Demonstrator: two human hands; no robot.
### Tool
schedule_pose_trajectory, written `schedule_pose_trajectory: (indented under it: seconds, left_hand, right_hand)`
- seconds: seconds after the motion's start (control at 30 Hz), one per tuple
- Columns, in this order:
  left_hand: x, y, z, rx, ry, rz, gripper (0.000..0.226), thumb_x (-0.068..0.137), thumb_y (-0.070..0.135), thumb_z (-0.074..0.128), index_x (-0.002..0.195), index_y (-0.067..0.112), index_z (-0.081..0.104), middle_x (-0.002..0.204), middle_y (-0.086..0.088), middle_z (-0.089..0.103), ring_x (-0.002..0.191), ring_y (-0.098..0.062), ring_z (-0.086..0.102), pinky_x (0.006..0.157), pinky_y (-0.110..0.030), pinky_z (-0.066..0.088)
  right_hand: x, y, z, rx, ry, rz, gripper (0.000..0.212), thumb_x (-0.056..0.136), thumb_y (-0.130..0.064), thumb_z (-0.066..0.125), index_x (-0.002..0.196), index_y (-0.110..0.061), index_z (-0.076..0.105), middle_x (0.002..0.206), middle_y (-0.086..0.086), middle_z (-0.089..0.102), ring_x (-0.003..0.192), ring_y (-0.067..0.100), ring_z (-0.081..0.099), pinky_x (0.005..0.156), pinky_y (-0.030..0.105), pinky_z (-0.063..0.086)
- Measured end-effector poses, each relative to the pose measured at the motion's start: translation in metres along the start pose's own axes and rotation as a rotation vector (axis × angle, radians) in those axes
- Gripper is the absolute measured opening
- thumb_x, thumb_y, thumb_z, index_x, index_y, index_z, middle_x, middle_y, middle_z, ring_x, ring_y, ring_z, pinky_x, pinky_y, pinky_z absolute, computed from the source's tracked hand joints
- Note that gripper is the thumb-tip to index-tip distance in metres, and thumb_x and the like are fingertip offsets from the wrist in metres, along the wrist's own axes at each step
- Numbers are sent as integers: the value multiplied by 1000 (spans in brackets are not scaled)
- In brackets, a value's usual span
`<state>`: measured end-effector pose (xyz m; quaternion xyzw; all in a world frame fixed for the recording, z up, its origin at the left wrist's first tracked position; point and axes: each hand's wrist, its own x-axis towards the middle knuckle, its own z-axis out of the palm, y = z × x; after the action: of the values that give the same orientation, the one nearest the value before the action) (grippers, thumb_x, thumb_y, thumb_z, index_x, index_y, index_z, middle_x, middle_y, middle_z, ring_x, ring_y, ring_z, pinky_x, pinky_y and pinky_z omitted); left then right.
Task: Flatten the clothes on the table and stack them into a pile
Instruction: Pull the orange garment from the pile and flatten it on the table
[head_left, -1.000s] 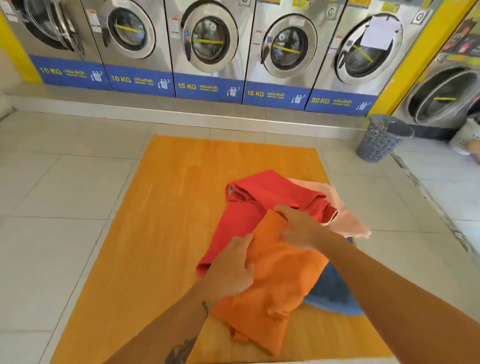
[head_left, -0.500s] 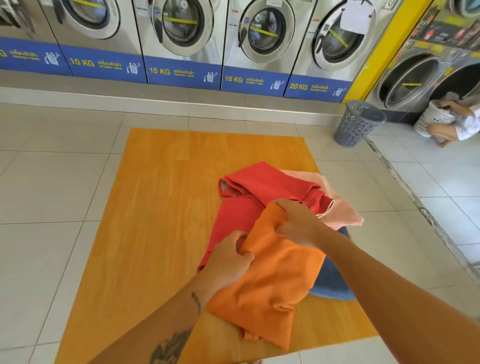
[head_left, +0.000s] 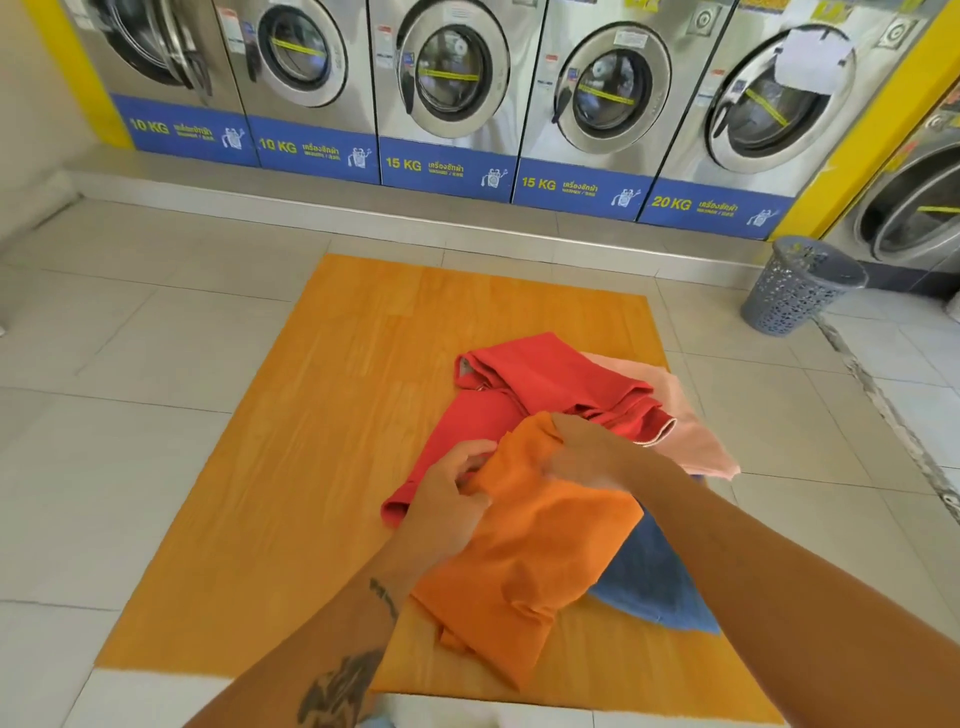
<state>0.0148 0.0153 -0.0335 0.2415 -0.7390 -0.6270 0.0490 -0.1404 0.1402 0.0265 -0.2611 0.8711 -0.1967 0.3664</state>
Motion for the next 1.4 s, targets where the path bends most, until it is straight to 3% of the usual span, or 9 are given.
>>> schedule_pose_trajectory:
  seconds: [0.2,0.43,0.53,0.67,0.8,0.87,1.0,1.23,1.4]
  left_hand:
    - [-12,10,11,-113,72,19,64,84,-19,47,110,36,65,114,14,69,98,2,64,74,-15,52]
    - [-21,6,4,23,57,-74,59,80,5,72,130,28,50,113,4,58,88,-7,58,70,-15,49]
    - [-28,-6,-8,236,-45,-171,78,68,38,73,138,42,39,122,12,60,106,-10,62,89,-32,53]
    - [-36,-12,-21,176,-23,-139,65,74,17,63,132,42,49,118,9,66,108,-15,63,93,-42,53]
    - [-39,-2,-46,-59,-43,-145,48,87,5,66,121,38,61,119,1,68,110,-20,64,95,-41,51]
    - [-37,7,-68,-199,-43,-184,43,89,10,69,123,36,63,119,-11,68,106,-26,67,88,-39,55]
    - [-25,24,-129,-365,-16,-186,44,89,16,69,125,41,65,120,-19,67,107,-33,68,88,-43,57]
    - [40,32,-240,-374,-50,-138,45,93,1,60,125,32,68,125,-3,65,96,-22,66,63,-23,54]
    - [123,13,-286,-32,29,-92,40,98,6,53,101,37,78,126,8,62,112,-16,60,88,-32,54]
  right_hand:
    - [-9,-2,-16,23,-188,0,37,64,-12,74,98,-16,61,104,7,69,96,26,65,88,45,54]
    - [-26,6,-24,4,27,-291,34,59,-17,79,90,-21,66,88,2,73,85,22,70,81,53,56]
    - [-35,3,-27,-7,99,-432,44,70,-11,75,103,-35,59,93,-1,70,86,21,67,76,50,56]
    - [-48,-9,-30,-24,93,-515,81,84,-8,67,136,-57,29,70,-16,62,64,9,59,61,30,49]
    - [-47,-24,-36,128,194,-509,99,89,-6,65,150,-55,4,133,-5,59,109,17,61,83,15,46]
    - [-39,-34,-37,194,233,-488,102,90,-5,66,150,-55,1,141,-31,37,116,1,52,86,6,38]
    - [-9,-55,-28,288,318,-479,90,89,-2,65,150,-51,20,148,-28,25,132,-8,29,99,8,25]
    - [65,-116,7,452,391,-270,30,92,-3,56,88,-28,70,102,2,69,87,23,62,74,39,50]
    - [132,-146,30,498,398,-66,31,96,-8,55,86,-28,77,103,3,72,86,22,65,82,42,54]
